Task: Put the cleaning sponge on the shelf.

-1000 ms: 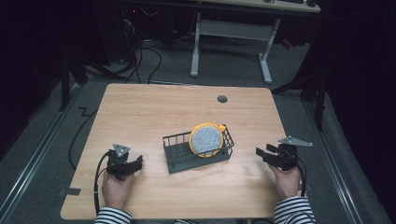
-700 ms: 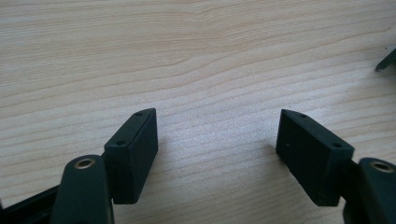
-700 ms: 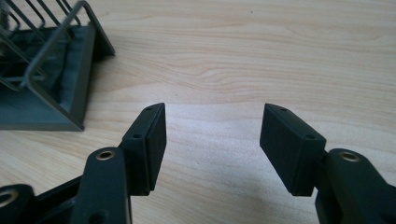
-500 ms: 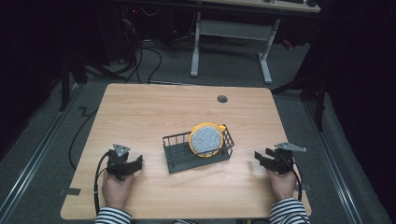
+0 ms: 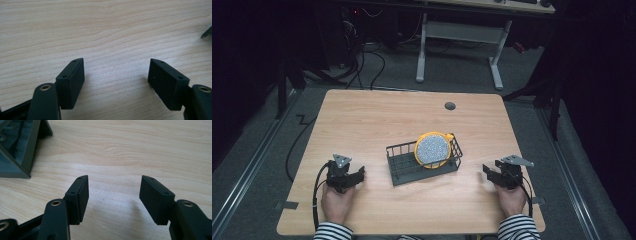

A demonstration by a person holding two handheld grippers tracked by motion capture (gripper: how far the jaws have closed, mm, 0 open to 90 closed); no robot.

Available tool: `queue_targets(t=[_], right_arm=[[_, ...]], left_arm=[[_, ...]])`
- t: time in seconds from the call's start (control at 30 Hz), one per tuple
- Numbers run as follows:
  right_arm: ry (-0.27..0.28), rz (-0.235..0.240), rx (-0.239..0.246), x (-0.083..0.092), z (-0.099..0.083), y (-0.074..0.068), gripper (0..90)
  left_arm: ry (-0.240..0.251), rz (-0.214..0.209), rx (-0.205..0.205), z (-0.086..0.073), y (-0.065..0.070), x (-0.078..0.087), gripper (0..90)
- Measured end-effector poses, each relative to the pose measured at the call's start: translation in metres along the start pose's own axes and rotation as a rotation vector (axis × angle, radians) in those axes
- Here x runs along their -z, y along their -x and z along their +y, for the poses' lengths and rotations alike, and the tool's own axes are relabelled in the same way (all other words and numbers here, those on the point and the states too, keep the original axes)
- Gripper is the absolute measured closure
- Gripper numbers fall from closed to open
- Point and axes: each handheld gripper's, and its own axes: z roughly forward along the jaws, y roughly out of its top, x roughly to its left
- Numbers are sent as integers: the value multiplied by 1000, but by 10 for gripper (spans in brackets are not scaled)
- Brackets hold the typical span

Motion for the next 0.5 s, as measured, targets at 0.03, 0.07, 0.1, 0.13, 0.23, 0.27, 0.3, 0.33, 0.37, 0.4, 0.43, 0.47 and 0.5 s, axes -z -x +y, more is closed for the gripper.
queue_targets(t=[0.03, 0.07, 0.1, 0.13, 0.23, 0.27, 0.3, 0.33, 0.37, 0.4, 0.43, 0.47, 0.5], right_arm=[[-7, -1, 3, -1, -1, -1, 408], [-10, -4, 13, -2, -1, -1, 408], [-21, -14, 18, -4, -2, -3, 408], [-22, -13, 23, -5, -3, -3, 411], [-38, -16, 33, -6, -4, -6, 409], [-47, -18, 43, -7, -3, -6, 403], [-47, -18, 43, -7, -3, -6, 403], [-63, -21, 48, -8, -3, -7, 393], [-63, -19, 46, -8, -3, -7, 392], [-63, -19, 46, -8, -3, -7, 391], [-63, -19, 46, -8, -3, -7, 390], [-62, -19, 47, -8, -3, -7, 390], [-63, -21, 44, -8, -3, -7, 390]], left_arm=[[0, 0, 0, 0, 0, 0, 301], [0, 0, 0, 0, 0, 0, 301], [0, 0, 0, 0, 0, 0, 301], [0, 0, 0, 0, 0, 0, 301], [0, 0, 0, 0, 0, 0, 301], [0, 0, 0, 0, 0, 0, 301], [0, 0, 0, 0, 0, 0, 301], [0, 0, 0, 0, 0, 0, 301], [0, 1, 0, 0, 0, 0, 300], [0, 1, 0, 0, 0, 0, 300], [0, 1, 1, 0, 0, 0, 300], [0, 2, 1, 0, 0, 0, 299], [0, 2, 1, 0, 0, 0, 299]])
